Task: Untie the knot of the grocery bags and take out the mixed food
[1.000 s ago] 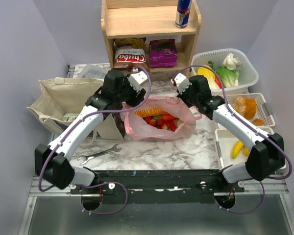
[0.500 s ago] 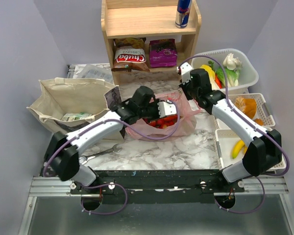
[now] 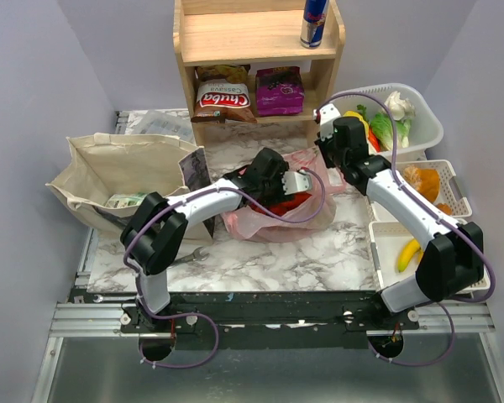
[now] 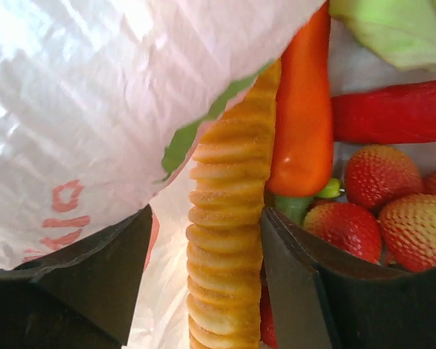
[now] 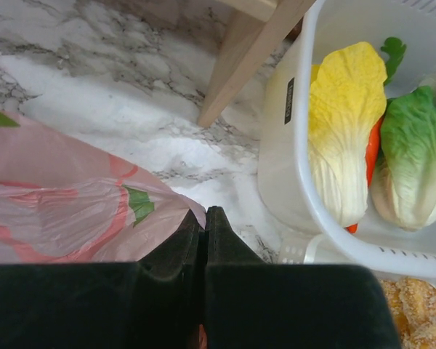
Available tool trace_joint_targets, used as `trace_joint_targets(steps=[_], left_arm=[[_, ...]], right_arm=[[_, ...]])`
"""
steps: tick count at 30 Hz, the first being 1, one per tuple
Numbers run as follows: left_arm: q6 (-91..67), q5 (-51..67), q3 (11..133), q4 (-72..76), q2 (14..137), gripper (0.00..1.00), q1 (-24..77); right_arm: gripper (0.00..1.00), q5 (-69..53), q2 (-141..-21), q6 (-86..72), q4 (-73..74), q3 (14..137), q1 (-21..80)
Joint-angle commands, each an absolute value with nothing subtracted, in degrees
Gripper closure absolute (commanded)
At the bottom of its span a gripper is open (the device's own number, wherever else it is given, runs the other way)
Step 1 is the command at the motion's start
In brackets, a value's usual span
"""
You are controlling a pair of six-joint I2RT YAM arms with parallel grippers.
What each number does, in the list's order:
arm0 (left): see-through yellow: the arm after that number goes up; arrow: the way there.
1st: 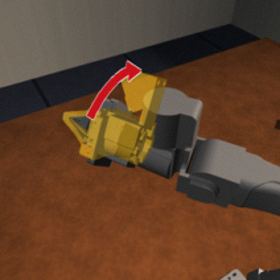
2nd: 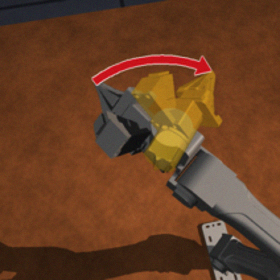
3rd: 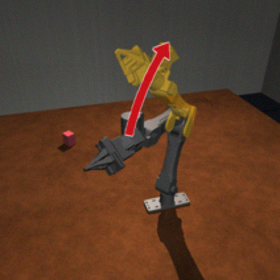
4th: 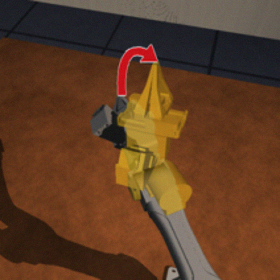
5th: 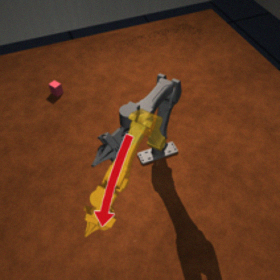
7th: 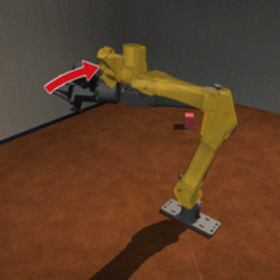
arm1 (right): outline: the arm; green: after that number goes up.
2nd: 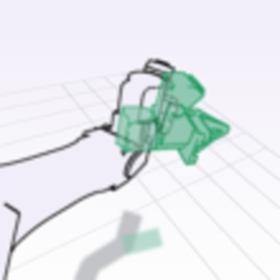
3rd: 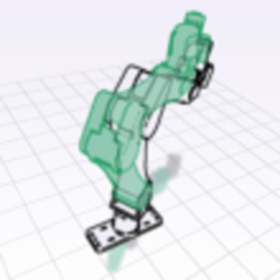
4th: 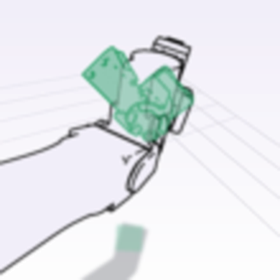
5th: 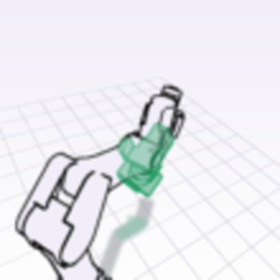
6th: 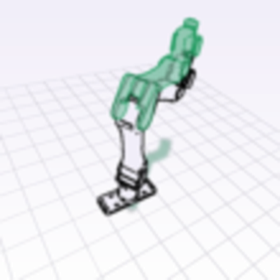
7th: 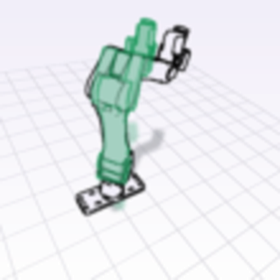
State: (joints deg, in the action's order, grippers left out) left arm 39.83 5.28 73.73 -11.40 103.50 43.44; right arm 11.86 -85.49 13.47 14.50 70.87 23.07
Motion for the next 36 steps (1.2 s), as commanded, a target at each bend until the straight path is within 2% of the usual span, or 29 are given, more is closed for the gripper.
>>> trace_joint_targets(steps=[1,3,5,8,10,12,14,19,23,28,31,32,36], left_arm=[[42.0,1.3,75.9,-10.4,107.9,0.36,42.6],[42.1,2.3,76.4,-12.6,109.1,0.39,42.6],[42.3,3.4,77.3,-16.4,110.2,0.48,42.7],[40.7,6.0,76.9,-19.7,109.1,0.52,43.1],[39.9,8.0,75.8,-21.3,107.0,0.68,43.1],[39.4,10.4,73.4,-21.8,103.2,0.93,43.1],[38.8,14.9,70.8,-22.2,97.8,1.0,43.1],[38.3,23.1,64.2,-22.1,83.8,1.0,43.4],[37.2,22.5,62.7,-22.9,78.5,1.0,43.2],[36.8,33.8,57.9,-18.0,71.4,1.0,40.4],[32.9,35.9,56.1,-12.0,69.0,1.0,40.3],[30.6,36.1,56.0,-10.0,68.7,1.0,40.2],[27.3,33.7,54.4,0.3,67.7,1.0,41.5]], right_arm=[[0.99,10.2,-85.7,12.4,13.5,69.2,22.2],[0.99,10.0,-86.3,12.2,13.8,69.3,21.4],[0.99,9.8,-86.6,12.4,14.4,69.4,20.9],[0.99,9.7,-86.4,12.8,15.2,69.1,20.3],[0.99,9.7,-85.7,13.3,15.7,69.0,20.0],[0.99,9.3,-85.0,13.5,16.9,69.3,19.9],[0.99,8.8,-84.1,13.5,18.5,69.4,19.8],[0.99,6.1,-81.1,11.6,23.4,69.1,19.7],[0.99,2.1,-77.9,10.5,25.3,66.9,19.7],[0.99,-2.1,-76.7,9.1,27.6,66.8,19.7],[0.83,-7.2,-76.8,9.7,30.1,69.0,19.6],[0.76,-9.2,-76.6,9.8,31.1,70.0,19.7],[0.33,-16.5,-76.5,6.6,35.6,77.3,19.7]])
